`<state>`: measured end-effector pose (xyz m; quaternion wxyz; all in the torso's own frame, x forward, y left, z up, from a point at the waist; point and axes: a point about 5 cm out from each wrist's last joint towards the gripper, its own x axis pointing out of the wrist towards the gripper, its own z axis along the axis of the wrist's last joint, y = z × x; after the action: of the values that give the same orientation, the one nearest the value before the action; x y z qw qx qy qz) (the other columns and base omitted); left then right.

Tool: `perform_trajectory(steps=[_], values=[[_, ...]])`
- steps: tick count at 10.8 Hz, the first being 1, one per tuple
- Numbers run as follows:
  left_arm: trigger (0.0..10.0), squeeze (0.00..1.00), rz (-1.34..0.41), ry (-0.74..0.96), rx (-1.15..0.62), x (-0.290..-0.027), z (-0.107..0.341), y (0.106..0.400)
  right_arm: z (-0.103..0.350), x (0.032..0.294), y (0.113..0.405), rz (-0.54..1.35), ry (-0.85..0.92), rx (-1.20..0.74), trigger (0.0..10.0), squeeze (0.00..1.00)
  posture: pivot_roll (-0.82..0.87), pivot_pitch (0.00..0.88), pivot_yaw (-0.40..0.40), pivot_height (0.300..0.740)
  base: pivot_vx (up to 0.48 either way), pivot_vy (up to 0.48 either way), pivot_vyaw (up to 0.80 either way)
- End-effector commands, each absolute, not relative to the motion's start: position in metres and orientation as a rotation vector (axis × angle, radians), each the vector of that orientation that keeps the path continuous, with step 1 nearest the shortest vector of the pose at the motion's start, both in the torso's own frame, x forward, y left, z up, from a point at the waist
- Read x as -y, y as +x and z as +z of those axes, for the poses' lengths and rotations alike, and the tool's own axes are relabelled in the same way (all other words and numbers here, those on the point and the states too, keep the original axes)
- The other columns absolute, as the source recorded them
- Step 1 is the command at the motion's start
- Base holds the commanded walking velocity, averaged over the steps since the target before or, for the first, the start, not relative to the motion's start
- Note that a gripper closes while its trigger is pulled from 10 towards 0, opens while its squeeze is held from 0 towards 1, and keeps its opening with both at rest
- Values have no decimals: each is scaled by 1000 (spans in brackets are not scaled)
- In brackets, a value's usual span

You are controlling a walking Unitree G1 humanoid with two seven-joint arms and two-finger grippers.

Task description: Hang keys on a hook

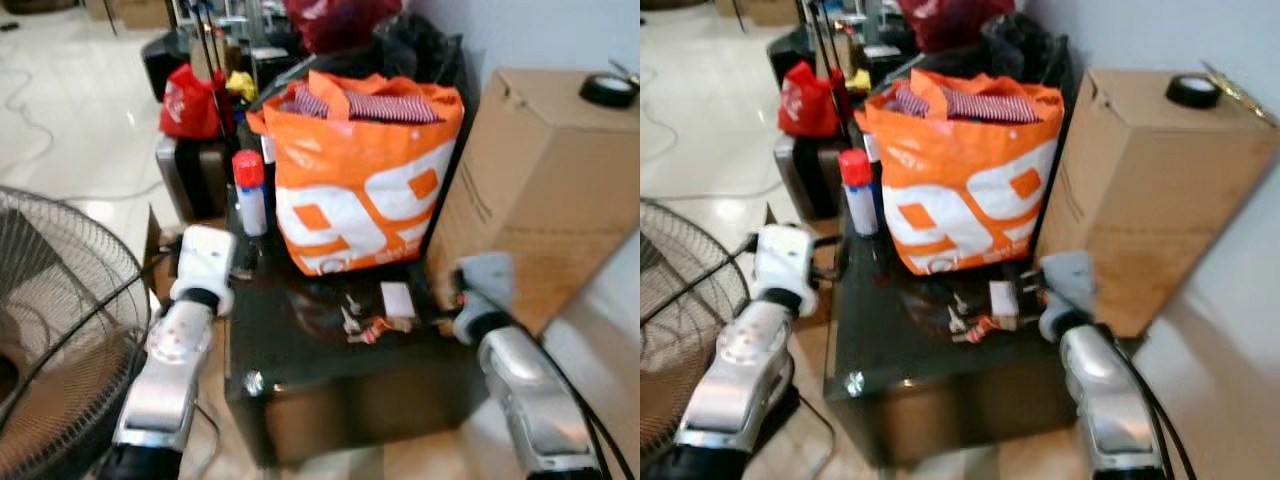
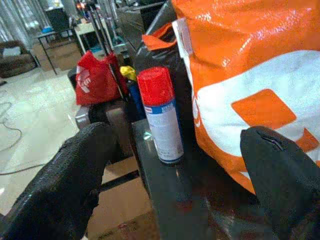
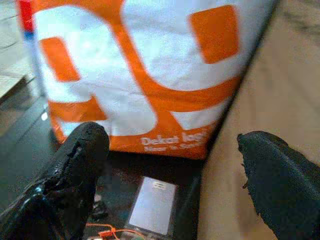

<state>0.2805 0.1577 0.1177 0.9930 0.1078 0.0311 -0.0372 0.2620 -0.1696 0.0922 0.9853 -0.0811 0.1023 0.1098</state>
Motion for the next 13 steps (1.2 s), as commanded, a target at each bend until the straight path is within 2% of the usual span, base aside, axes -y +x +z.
perform_trajectory(steps=[1, 2, 5, 9, 10, 12, 13], values=[[10000, 0, -101, 208, -66, -151, 116, 279, 93, 170, 259, 277, -201, -214, 10000, 1000, -67, 0, 16, 740, 311, 0, 800], [10000, 0, -113, 211, -77, -150, 113, 277, 90, 169, 256, 330, -242, -230, 10000, 1000, -66, 0, 14, 740, 300, 0, 800], [10000, 0, -187, 236, -135, -145, 98, 268, 78, 187, 246, 419, -345, -327, 10000, 1000, -69, 0, 7, 740, 0, 0, 0], [10000, 0, -405, 405, -276, -158, 58, 256, 60, 171, 246, 547, -282, -438, 10000, 1000, -72, 0, -2, 740, 0, 0, 0], [10000, 0, -447, 422, -295, -157, 52, 255, 57, 167, 246, 585, -260, -467, 10000, 31, -71, 0, -4, 740, 0, 0, 0], [10000, 0, -619, 441, -310, -145, 38, 256, 37, 166, 264, 552, -295, -559, 10000, 0, -60, 0, -21, 740, 0, 0, 0], [10000, 0, -647, 432, -305, -141, 37, 256, 33, 169, 266, 530, -317, -585, 10000, 0, -58, 0, -27, 740, 0, 0, 0]])
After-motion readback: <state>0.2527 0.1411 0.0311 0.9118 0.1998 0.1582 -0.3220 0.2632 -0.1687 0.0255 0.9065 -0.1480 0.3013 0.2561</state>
